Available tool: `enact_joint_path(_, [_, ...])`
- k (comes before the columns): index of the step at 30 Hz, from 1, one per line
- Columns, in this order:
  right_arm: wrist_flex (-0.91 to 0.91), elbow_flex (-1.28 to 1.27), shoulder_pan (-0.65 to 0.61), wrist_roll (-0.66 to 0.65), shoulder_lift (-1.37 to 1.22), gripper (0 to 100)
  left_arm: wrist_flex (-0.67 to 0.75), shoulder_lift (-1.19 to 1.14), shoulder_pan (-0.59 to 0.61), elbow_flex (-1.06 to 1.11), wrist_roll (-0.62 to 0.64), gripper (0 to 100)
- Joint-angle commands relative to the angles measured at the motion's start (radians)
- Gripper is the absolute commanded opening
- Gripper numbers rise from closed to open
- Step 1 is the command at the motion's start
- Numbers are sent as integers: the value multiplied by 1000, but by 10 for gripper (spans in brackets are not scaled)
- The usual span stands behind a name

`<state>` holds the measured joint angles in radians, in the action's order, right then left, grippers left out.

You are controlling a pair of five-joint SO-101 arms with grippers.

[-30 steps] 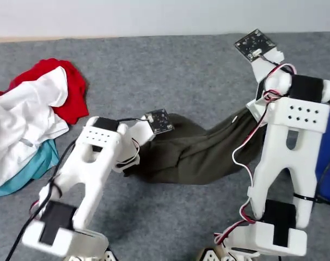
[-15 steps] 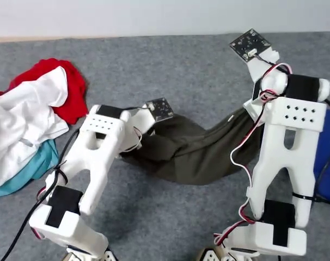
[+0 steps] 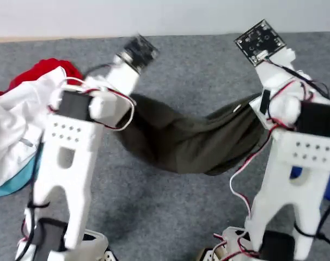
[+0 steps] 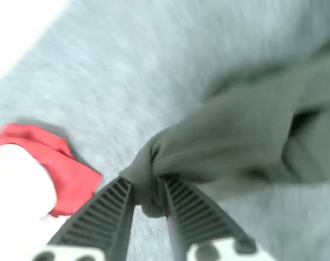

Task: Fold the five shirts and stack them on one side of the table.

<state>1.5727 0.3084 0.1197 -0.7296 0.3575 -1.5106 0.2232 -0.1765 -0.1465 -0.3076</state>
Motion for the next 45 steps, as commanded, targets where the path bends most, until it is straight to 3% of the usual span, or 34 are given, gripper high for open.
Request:
enact_joint_path(1, [-58,132,-2,6,82,10,-5,83,26,-157,120,4])
enact_joint_path(9, [-139,368,2,-51,101,10,-8,98,95,-526,199,4])
enact_joint_path(18, [-134,565,209,-97,102,10,-8,98,95,-912,203,4])
enact_joint_path(25, [-131,569,277,-157,120,10,-72,100,91,-1033,150,4])
enact_joint_path(35, [12,580,283,-186,140,10,-161,101,95,-1046,60,4])
enact_joint_path(41, [56,592,282,-186,257,10,-172,195,97,-1087,57,4])
enact_joint_path(45, [68,592,282,-189,346,10,-176,279,98,-1081,-12,4])
